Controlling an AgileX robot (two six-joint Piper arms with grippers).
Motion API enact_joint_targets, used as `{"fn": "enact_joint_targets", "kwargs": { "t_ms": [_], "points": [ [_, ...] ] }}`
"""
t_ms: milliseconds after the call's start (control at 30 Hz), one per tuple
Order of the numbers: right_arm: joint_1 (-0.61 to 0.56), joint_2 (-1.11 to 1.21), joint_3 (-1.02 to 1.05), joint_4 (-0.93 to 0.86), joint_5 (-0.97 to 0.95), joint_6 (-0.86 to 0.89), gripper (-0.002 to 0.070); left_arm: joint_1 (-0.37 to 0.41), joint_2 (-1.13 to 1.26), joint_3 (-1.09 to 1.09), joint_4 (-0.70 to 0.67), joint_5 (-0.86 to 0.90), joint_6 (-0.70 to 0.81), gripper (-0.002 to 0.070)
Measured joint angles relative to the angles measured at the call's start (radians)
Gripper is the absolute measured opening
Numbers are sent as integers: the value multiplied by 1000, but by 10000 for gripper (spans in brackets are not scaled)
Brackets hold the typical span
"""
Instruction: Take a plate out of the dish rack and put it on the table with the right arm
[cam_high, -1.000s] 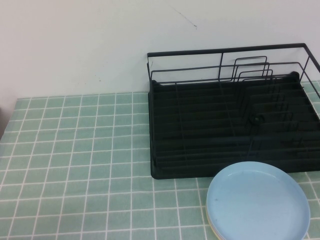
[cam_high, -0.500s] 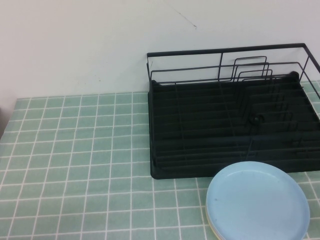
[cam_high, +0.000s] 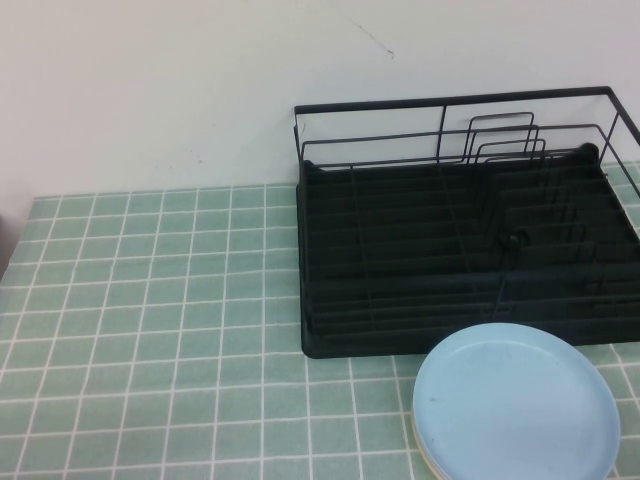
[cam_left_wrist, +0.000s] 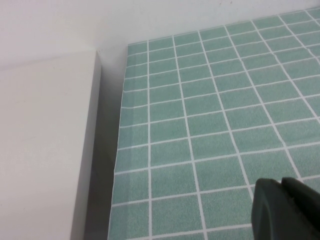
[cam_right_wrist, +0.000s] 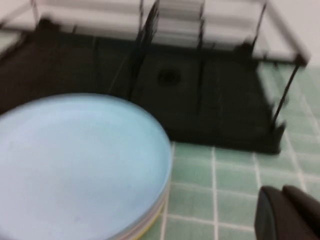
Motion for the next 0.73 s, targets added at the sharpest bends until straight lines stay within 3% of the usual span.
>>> {"fn": "enact_joint_targets", "kwargs": {
  "t_ms": [733],
  "points": [
    [0, 0, -6, -56, 37, 8, -1, 0, 0, 0, 0, 0, 0, -3]
  ]
}}
